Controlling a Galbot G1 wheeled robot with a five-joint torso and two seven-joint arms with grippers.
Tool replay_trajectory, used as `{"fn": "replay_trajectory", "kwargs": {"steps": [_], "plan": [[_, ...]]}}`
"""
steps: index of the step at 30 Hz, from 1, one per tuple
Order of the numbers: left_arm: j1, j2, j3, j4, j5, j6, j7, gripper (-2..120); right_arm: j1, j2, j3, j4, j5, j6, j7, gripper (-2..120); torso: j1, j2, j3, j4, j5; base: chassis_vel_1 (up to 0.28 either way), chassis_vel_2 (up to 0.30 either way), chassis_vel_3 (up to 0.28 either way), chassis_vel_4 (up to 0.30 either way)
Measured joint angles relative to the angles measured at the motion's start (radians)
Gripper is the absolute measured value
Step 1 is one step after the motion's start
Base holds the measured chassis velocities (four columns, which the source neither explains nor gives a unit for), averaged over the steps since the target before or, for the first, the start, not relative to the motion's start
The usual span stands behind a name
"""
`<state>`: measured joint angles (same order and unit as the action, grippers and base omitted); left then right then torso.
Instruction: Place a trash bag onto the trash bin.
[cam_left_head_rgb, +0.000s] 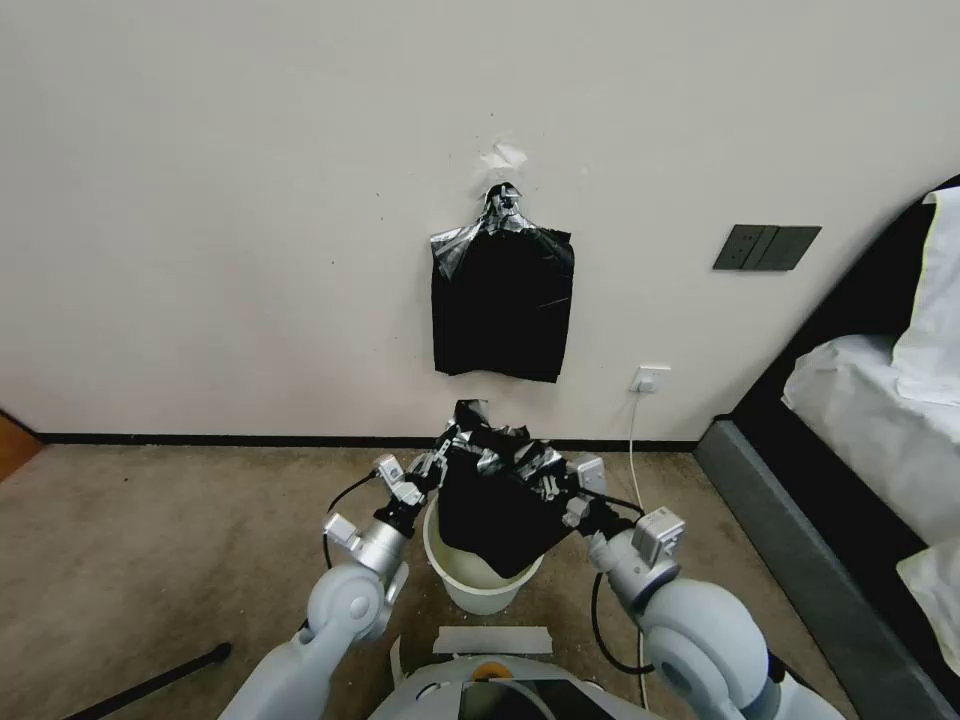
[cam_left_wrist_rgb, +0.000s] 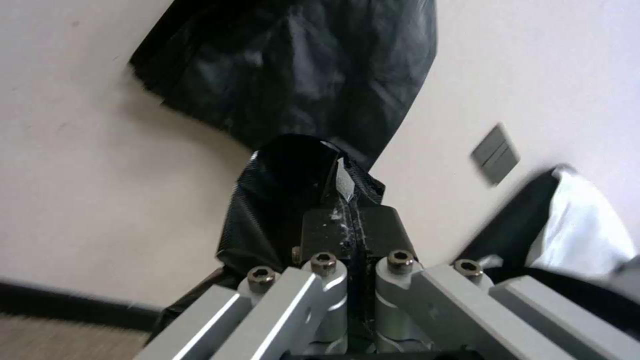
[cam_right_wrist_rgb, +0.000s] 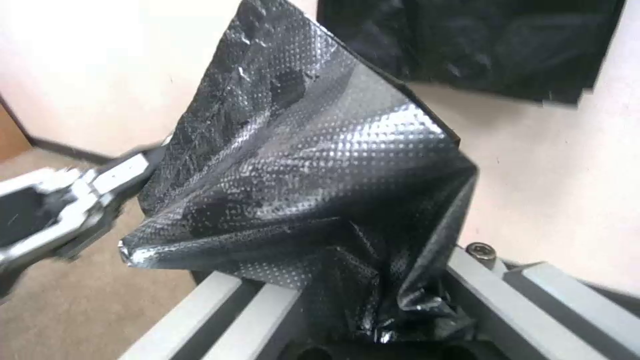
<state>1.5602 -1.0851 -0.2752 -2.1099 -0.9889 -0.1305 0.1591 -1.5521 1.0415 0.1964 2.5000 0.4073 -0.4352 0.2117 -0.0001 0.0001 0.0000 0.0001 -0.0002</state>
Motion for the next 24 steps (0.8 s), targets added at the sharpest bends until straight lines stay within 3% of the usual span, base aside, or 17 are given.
{"fn": "replay_trajectory", "kwargs": {"steps": [3, 7, 10, 13, 20, 24], "plan": [[0.051, 0.003, -0.014, -0.032, 0.07, 0.044, -0.044, 0, -0.026, -0.011, -0.017, -0.003, 0.002, 0.001, 0.019, 0, 0.0, 0.0, 0.0, -0.0001, 0.0, 0.0, 0.0, 0.0, 0.0], [0.125, 0.002, -0.044, -0.102, 0.194, 0.168, -0.17, 0, -0.067, -0.013, -0.054, -0.041, -0.006, 0.002, 0.084, 0, 0.0, 0.0, 0.0, -0.0002, 0.0002, 0.0, 0.0, 0.0, 0.0], [0.144, 0.003, -0.054, -0.122, 0.217, 0.206, -0.203, 0, -0.077, -0.015, -0.056, -0.046, -0.013, -0.012, 0.102, 0, 0.0, 0.0, 0.0, -0.0002, 0.0001, 0.0, 0.0, 0.0, 0.0], [0.228, 0.008, -0.092, -0.202, 0.263, 0.319, -0.316, 0, -0.117, -0.02, -0.061, -0.053, -0.033, -0.064, 0.165, 0, 0.0, 0.0, 0.0, 0.0, 0.0003, 0.0, 0.0, 0.0, 0.0], [0.317, 0.006, -0.111, -0.291, 0.287, 0.428, -0.408, 0, -0.193, -0.036, -0.07, -0.063, -0.057, -0.109, 0.214, 0, 0.0, 0.0, 0.0, -0.0001, 0.0002, 0.0, 0.0, 0.0, 0.0], [0.337, 0.008, -0.113, -0.308, 0.294, 0.449, -0.429, 0, -0.225, -0.033, -0.071, -0.063, -0.05, -0.124, 0.226, 0, 0.0, 0.0, 0.0, -0.0002, 0.0001, 0.0, 0.0, 0.0, 0.0]]}}
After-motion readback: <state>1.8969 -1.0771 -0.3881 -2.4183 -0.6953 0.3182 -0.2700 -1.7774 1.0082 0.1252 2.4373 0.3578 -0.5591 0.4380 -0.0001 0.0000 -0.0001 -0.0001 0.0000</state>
